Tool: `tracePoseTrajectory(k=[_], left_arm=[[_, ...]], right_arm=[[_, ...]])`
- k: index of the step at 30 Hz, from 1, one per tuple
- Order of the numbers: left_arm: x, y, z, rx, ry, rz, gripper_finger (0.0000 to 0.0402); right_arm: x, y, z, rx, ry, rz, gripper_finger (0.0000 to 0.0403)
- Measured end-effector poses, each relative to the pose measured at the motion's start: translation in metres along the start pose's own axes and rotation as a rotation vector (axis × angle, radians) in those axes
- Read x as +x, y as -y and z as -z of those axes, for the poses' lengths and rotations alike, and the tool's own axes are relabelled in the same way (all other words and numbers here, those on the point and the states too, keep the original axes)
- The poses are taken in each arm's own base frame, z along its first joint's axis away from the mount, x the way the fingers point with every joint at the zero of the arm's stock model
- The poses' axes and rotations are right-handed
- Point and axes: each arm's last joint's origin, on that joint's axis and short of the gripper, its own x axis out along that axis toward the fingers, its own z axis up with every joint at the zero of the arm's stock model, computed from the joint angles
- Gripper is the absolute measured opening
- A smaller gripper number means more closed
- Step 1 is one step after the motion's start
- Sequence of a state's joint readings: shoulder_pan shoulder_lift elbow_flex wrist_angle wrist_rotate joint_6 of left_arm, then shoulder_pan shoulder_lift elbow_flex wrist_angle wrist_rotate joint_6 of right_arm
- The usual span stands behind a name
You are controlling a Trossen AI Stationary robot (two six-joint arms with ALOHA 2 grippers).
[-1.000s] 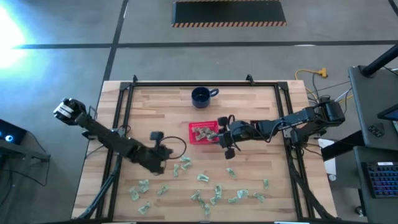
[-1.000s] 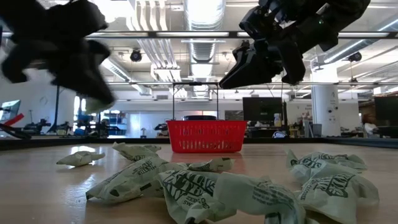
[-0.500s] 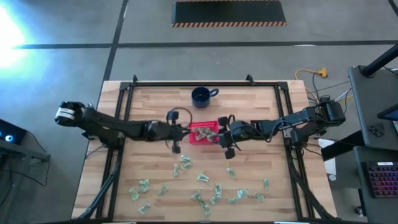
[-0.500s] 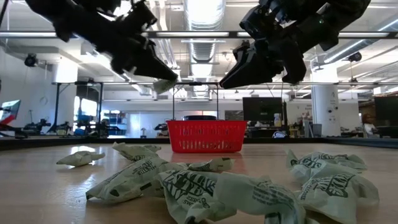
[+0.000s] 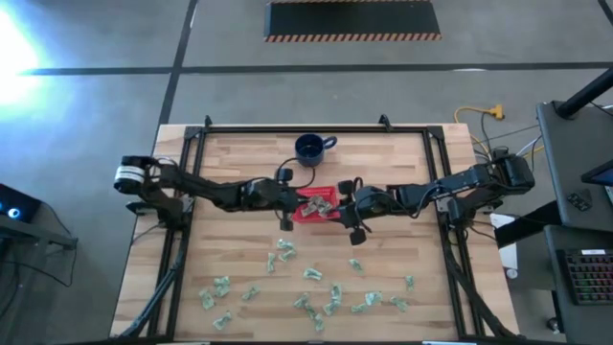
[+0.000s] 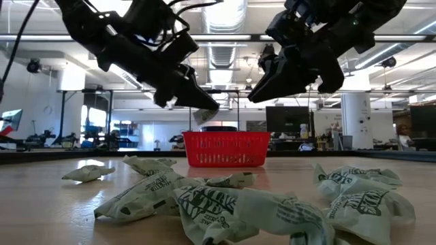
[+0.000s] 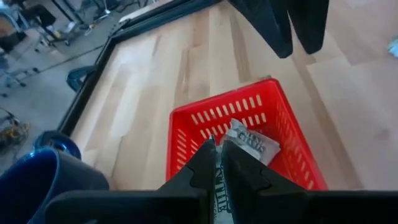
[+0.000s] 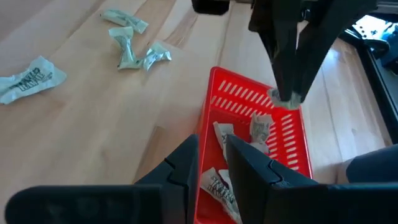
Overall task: Pick and place items into bin
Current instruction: Put the stevia packet into the red bin
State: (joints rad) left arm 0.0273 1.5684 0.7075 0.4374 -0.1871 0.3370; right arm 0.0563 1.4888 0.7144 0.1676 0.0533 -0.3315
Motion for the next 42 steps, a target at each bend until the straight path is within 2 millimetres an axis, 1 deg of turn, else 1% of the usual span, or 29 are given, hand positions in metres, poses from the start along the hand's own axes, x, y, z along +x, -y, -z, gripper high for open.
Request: tracePoseTrajectory(k=[2, 4, 11, 13, 16, 21, 25, 31, 34, 38, 42], left_arm=[[0.001, 0.0, -0.001, 0.019, -0.002, 0.005, 0.0013], [0.001, -0.001, -0.004, 0.02, 0.008, 0.005, 0.0026], [-0.001, -0.003, -0.007, 0.039, 0.025, 0.0, 0.0107], [-0.001, -0.003, -0.006, 0.035, 0.02, 0.002, 0.0126], [-0.001, -0.001, -0.005, 0.038, 0.007, 0.009, 0.0142], [-0.002, 0.0, -0.004, 0.039, -0.001, 0.013, 0.0146], [-0.002, 0.0, -0.003, 0.039, -0.004, 0.011, 0.0146], [-0.002, 0.001, 0.001, 0.008, -0.022, 0.018, 0.0146], [-0.003, 0.002, 0.004, 0.009, -0.03, 0.021, 0.0146], [-0.003, 0.003, 0.005, 0.011, -0.034, 0.023, 0.0146], [-0.003, 0.003, 0.006, 0.01, -0.034, 0.024, 0.0146]], right_arm=[[-0.002, 0.0, 0.0, 0.033, -0.008, -0.001, 0.0073], [-0.003, 0.0, 0.0, 0.058, -0.014, -0.003, 0.0073], [-0.014, -0.003, 0.003, 0.13, -0.082, -0.031, 0.0093], [-0.018, -0.006, 0.003, 0.148, -0.102, -0.049, 0.01], [-0.023, -0.017, 0.002, 0.166, -0.118, -0.127, 0.0107], [-0.032, -0.04, -0.003, 0.226, -0.136, -0.215, 0.0107], [-0.035, -0.058, -0.006, 0.322, -0.155, -0.252, 0.0099], [-0.036, -0.08, -0.001, 0.537, -0.258, -0.163, 0.0085], [-0.036, -0.092, 0.003, 0.618, -0.311, -0.14, 0.0078], [-0.037, -0.108, 0.006, 0.678, -0.344, -0.115, 0.0071], [-0.037, -0.124, 0.01, 0.694, -0.339, -0.054, 0.0069]])
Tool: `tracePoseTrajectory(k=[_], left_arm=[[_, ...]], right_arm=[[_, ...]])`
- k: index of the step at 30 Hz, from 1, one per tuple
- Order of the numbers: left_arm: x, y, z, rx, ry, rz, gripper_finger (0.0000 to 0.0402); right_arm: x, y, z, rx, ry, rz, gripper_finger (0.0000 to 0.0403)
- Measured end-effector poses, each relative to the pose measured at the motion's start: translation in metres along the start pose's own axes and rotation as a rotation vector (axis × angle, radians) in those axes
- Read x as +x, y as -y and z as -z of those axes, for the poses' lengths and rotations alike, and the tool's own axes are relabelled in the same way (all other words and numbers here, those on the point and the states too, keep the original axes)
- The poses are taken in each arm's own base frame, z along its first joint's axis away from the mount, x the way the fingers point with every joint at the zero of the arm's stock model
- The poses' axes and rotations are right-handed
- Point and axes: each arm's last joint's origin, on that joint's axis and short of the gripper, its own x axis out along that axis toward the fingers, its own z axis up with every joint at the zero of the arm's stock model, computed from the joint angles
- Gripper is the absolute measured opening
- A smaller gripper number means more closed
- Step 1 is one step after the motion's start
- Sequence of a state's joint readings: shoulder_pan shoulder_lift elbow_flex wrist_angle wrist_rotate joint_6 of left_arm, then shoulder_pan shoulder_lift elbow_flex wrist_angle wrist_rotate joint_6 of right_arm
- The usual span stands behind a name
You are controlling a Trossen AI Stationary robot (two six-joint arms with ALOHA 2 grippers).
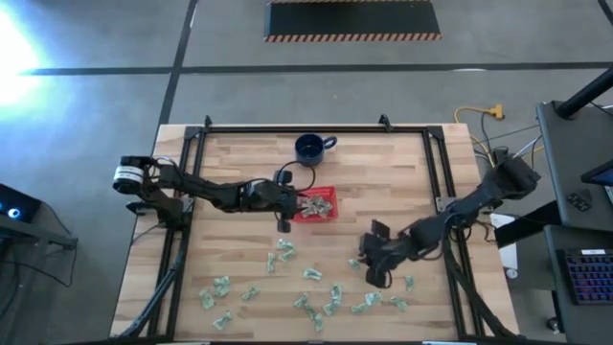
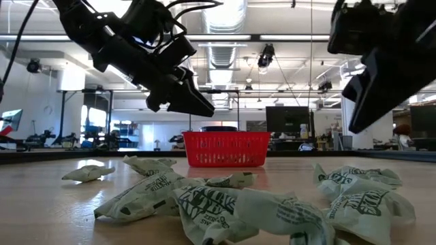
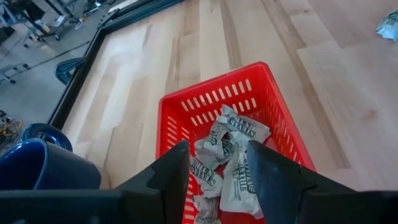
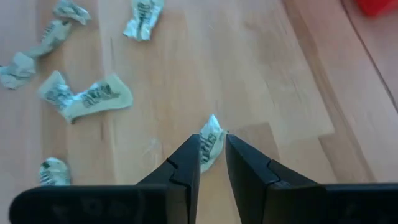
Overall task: Pick and place items into bin
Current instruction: Put the stevia packet into the red bin
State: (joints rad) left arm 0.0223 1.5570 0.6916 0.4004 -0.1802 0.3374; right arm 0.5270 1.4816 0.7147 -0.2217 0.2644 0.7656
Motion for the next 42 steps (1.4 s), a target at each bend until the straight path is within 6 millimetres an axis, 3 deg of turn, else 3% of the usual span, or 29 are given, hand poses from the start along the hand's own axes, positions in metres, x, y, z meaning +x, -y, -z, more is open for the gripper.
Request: tracePoseTrajectory(k=[15, 21, 26, 36, 42], left_arm=[[-0.001, 0.001, -0.001, -0.017, 0.006, 0.003, 0.0146], [-0.001, 0.0, -0.001, -0.017, 0.009, 0.002, 0.0146], [-0.001, 0.0, -0.001, -0.018, 0.012, 0.001, 0.0146], [-0.001, 0.0, -0.002, -0.018, 0.012, -0.002, 0.0146], [-0.006, -0.002, -0.007, -0.021, 0.034, -0.007, 0.0146]], right_arm=[[0.033, -0.008, 0.022, -0.016, -0.052, 0.057, 0.0158], [0.038, -0.008, 0.025, -0.024, -0.059, 0.071, 0.017], [0.04, -0.007, 0.026, -0.044, -0.058, 0.087, 0.0142], [0.037, -0.005, 0.024, -0.158, -0.024, 0.118, 0.0018], [0.03, 0.001, 0.011, -0.234, 0.079, 0.209, 0.0009]])
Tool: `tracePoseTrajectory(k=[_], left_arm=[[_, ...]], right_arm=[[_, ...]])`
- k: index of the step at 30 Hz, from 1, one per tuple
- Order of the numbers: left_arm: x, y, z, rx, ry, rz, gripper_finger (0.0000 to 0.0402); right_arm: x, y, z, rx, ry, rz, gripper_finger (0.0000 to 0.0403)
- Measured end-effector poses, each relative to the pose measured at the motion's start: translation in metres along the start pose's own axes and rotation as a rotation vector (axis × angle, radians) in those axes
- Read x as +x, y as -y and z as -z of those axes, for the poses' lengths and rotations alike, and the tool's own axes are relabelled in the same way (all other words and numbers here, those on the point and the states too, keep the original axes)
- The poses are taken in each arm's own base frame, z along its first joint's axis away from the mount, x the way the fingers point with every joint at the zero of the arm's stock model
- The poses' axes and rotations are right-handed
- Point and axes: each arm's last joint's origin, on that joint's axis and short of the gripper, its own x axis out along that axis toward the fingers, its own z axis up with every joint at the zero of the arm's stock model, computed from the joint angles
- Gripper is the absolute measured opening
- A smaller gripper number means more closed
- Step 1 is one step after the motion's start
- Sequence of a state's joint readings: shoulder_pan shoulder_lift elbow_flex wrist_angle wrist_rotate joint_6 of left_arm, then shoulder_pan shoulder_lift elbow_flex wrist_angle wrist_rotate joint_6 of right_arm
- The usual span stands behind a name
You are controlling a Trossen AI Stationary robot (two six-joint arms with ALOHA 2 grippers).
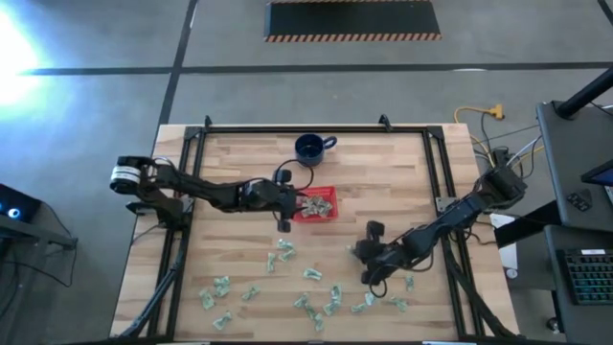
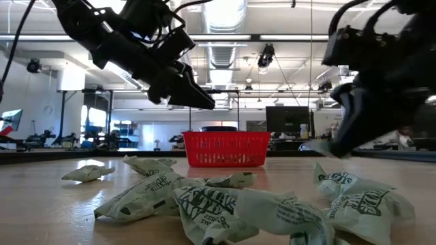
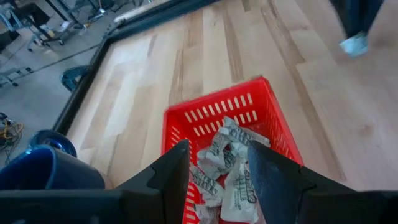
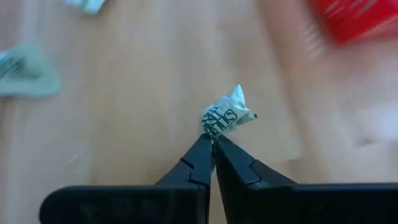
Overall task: Pick and place items into bin
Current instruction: Put the stevia packet into the red bin
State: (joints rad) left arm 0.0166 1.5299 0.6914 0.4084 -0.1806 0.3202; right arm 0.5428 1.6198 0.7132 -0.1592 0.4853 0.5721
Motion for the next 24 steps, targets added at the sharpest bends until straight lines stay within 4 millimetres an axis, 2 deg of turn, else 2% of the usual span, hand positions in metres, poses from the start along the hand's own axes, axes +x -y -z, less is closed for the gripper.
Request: tracePoseTrajectory(k=[6, 14, 24], left_arm=[[-0.017, -0.001, -0.012, 0.005, 0.017, 0.015, 0.0146], [-0.049, 0.003, -0.023, -0.042, -0.002, 0.068, 0.0146], [-0.071, 0.025, -0.019, -0.106, -0.091, 0.173, 0.0146]], right_arm=[[-0.007, 0.026, -0.022, -0.061, 0.131, 0.19, 0.0009], [-0.002, 0.068, -0.054, -0.129, 0.194, 0.294, 0.0009], [0.01, 0.107, -0.081, -0.174, 0.29, 0.172, 0.0009]])
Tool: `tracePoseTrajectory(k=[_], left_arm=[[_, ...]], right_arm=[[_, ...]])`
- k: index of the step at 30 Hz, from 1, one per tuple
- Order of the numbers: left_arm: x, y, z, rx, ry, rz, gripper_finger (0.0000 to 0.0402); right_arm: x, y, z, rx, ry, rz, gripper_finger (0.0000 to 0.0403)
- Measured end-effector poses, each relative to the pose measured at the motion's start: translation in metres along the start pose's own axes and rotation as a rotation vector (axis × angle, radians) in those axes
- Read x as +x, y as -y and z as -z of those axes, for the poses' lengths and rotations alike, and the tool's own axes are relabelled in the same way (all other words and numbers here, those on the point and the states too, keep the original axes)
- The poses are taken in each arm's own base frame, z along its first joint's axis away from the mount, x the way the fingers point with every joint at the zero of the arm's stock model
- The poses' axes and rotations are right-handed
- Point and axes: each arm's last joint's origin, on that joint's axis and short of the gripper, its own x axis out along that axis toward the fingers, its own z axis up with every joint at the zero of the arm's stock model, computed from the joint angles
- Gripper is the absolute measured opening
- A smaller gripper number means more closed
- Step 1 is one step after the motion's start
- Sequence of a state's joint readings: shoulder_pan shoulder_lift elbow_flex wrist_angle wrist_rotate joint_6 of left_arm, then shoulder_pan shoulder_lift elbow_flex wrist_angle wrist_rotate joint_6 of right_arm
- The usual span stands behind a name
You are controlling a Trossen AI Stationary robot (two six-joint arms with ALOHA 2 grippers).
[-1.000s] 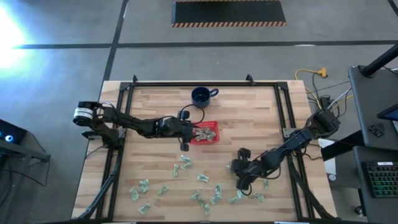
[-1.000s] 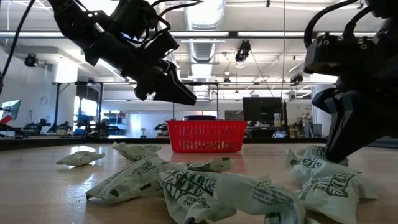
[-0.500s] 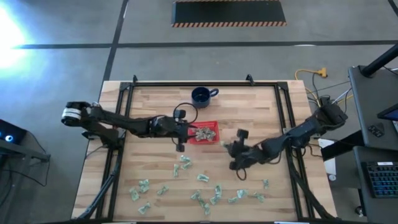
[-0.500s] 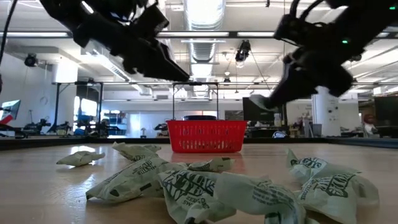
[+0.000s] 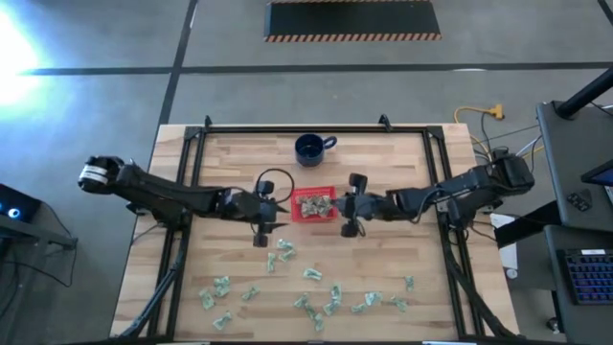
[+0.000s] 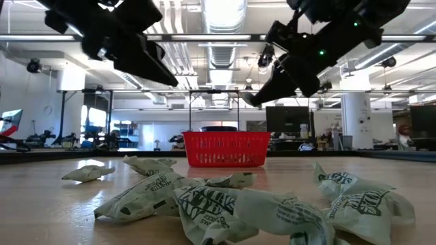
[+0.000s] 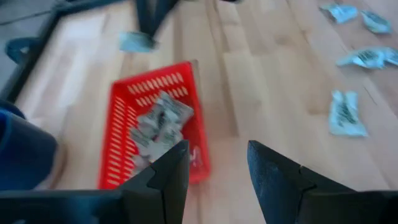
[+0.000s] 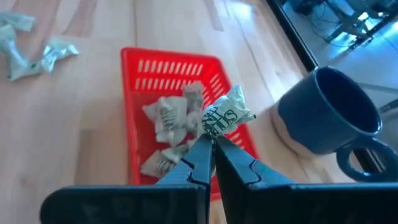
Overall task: Pick and place items into bin
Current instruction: Put the stevia packet into the red bin
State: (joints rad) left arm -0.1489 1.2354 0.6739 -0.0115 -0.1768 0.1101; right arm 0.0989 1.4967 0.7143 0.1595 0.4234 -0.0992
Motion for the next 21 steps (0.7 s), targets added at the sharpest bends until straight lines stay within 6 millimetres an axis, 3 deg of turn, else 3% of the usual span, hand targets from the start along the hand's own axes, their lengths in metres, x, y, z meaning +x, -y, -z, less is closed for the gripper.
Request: tracePoseTrajectory(k=[11, 21], left_arm=[[-0.002, 0.021, 0.012, -0.057, -0.089, 0.068, 0.0146], [-0.003, 0.024, 0.012, -0.101, -0.092, 0.075, 0.0146]], right_arm=[[0.01, 0.024, 0.0, 0.049, 0.019, -0.023, 0.0014], [0.011, 0.026, 0.001, 0.056, 0.02, -0.053, 0.0096]])
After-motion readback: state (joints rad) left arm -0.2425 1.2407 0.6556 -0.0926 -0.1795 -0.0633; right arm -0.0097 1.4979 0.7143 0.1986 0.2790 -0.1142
